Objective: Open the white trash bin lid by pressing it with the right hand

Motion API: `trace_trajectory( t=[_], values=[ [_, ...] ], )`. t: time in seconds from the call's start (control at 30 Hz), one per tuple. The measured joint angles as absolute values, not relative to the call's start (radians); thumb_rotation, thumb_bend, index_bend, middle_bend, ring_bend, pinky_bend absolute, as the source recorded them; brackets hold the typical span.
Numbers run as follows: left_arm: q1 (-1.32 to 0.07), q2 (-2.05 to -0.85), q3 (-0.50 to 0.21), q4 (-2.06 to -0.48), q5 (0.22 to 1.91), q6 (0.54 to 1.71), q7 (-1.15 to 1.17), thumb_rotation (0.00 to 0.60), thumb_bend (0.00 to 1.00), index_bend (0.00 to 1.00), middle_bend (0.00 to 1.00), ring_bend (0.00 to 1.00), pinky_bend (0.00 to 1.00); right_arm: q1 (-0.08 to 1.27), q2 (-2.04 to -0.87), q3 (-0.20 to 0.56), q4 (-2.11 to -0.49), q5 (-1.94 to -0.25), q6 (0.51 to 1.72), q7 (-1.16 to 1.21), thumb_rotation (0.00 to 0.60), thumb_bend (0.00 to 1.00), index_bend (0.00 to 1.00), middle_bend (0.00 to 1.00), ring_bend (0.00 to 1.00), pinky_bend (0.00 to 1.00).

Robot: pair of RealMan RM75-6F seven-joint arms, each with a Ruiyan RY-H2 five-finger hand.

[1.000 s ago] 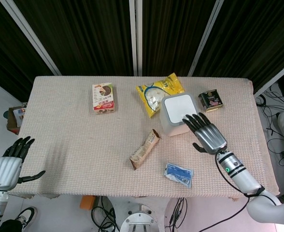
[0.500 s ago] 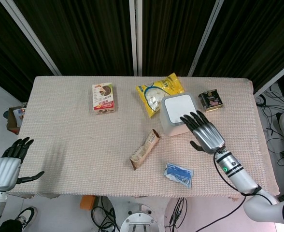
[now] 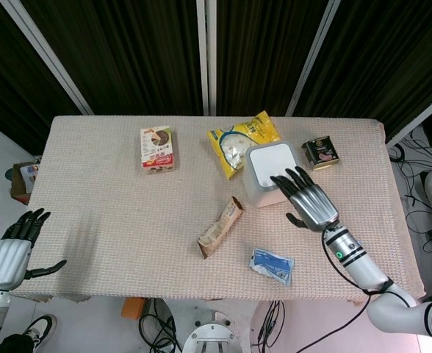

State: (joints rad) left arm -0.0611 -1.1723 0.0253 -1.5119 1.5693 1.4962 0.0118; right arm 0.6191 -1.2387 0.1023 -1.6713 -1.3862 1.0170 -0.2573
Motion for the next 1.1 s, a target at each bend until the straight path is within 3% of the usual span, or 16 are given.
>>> trace_trajectory(
  t=[0.23,0.33,0.57,0.73,0.9,1.1],
  values=[
    [-0.06,-1.17,0.024,-1.509,1.566,1.496,0.009,0.375,0.1,0.08,0.07,0.06,0.22,0.62,-1.254,0.097,-1.648,-1.379,1.005,-0.243,0.6,0.22,0.0,0.28,0.0,0.0],
    [-0.06,-1.171,0.024,-1.509,1.567,1.495,0.01,0.376,0.1,0.08,0.07,0.06,0.22,0.617,-1.258,0.099,-1.646,-1.391,1.022,-0.234,0.6,0.22,0.0,0.24,0.0,0.0],
    [-0.062,-1.168,0.023,-1.519,1.569,1.495,0.021,0.378,0.1,0.08,0.07,0.06,0.22,0.59,-1.262,0.11,-1.637,-1.482,1.15,-0.176,0.6,0.22,0.0,0.01,0.0,0.0],
    [-0.06,-1.163,0.022,-1.529,1.572,1.502,0.03,0.377,0.1,0.08,0.07,0.06,0.22,0.537,-1.254,0.101,-1.627,-1.561,1.287,-0.16,0.6,0.21,0.0,0.0,0.0,0.0],
    [-0.059,-1.165,0.022,-1.526,1.568,1.497,0.024,0.375,0.1,0.08,0.07,0.06,0.22,0.404,-1.212,0.045,-1.618,-1.597,1.433,-0.178,0.6,0.21,0.0,0.0,0.0,0.0],
    [-0.067,-1.172,0.022,-1.514,1.577,1.493,0.016,0.375,0.1,0.08,0.07,0.06,0.22,0.264,-1.152,-0.023,-1.583,-1.479,1.445,-0.181,0.6,0.2,0.0,0.0,0.0,0.0]
  ],
)
